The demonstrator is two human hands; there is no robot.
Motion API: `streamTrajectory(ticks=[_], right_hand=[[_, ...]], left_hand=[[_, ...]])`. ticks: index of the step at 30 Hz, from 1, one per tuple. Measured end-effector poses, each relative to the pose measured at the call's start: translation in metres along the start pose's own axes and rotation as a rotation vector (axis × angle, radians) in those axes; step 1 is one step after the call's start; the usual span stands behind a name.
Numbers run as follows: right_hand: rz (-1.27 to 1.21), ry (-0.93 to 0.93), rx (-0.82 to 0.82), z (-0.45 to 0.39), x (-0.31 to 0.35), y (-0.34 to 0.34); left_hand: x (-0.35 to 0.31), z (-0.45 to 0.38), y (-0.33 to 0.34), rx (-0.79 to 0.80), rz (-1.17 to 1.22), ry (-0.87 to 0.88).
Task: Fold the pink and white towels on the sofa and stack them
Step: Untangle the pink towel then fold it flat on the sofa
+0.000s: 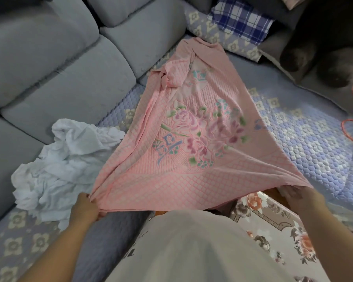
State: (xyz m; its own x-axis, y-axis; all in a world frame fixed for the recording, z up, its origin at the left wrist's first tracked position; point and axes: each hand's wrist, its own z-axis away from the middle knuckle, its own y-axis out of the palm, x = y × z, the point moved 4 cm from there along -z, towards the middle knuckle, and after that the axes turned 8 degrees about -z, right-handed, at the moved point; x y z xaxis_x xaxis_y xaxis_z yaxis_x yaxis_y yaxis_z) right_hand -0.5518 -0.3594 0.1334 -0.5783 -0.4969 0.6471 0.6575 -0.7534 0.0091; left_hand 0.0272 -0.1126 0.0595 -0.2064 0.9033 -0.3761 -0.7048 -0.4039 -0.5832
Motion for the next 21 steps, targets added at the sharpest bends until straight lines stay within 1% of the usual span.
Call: streamTrajectory(ticks=[1, 2, 4, 5, 6, 8, 10, 11, 13, 15, 16, 18, 19, 20, 21], right_hand=[[-0.094, 0.034, 0.042, -0.004, 0.002, -0.002], [-0.125, 0.044, 0.053, -0.008, 0.005, -0.005], [-0.231, 0.086, 0.019, -0.011, 0.009, -0.01], [-0.213, 0.09, -0.013, -0.011, 0.011, -0.011], [-0.168, 0.067, -0.088, -0.009, 0.013, -0.011], [-0.158, 0.054, -0.128, -0.02, 0.016, -0.015], [-0.021, -0.002, -0.114, -0.013, 0.017, -0.014], [0.06, -0.034, -0.062, -0.008, 0.016, -0.008], [0.224, -0.011, 0.022, -0.007, 0.003, 0.011], [0.586, -0.109, 0.093, 0.004, -0.016, 0.034], [0.705, -0.133, 0.206, 0.015, -0.032, 0.053], [0.868, -0.183, 0.631, 0.049, -0.077, 0.087], [1.056, -0.261, 0.86, 0.084, -0.104, 0.103], [1.219, -0.421, 1.071, 0.117, -0.129, 0.116], [1.288, -0.621, 1.246, 0.146, -0.147, 0.124]], left_hand=[[0.002, 0.003, -0.006, -0.014, -0.096, 0.017], [0.005, 0.008, -0.009, 0.008, -0.108, 0.007], [0.005, 0.023, -0.01, 0.108, -0.03, -0.023], [0.004, 0.03, -0.009, 0.175, 0.02, -0.028], [0.001, 0.037, -0.004, 0.222, 0.05, -0.011], [-0.01, 0.047, 0.008, 0.27, 0.068, 0.048], [-0.025, 0.07, 0.024, 0.34, 0.086, 0.122], [-0.034, 0.083, 0.032, 0.358, 0.107, 0.155], [-0.051, 0.102, 0.049, 0.348, 0.149, 0.235], [-0.067, 0.12, 0.061, 0.286, 0.123, 0.32], [-0.076, 0.128, 0.067, 0.268, 0.132, 0.341], [-0.091, 0.145, 0.079, 0.28, 0.186, 0.338], [-0.098, 0.155, 0.083, 0.275, 0.194, 0.336], [-0.108, 0.167, 0.085, 0.267, 0.184, 0.365], [-0.116, 0.176, 0.088, 0.252, 0.16, 0.404]])
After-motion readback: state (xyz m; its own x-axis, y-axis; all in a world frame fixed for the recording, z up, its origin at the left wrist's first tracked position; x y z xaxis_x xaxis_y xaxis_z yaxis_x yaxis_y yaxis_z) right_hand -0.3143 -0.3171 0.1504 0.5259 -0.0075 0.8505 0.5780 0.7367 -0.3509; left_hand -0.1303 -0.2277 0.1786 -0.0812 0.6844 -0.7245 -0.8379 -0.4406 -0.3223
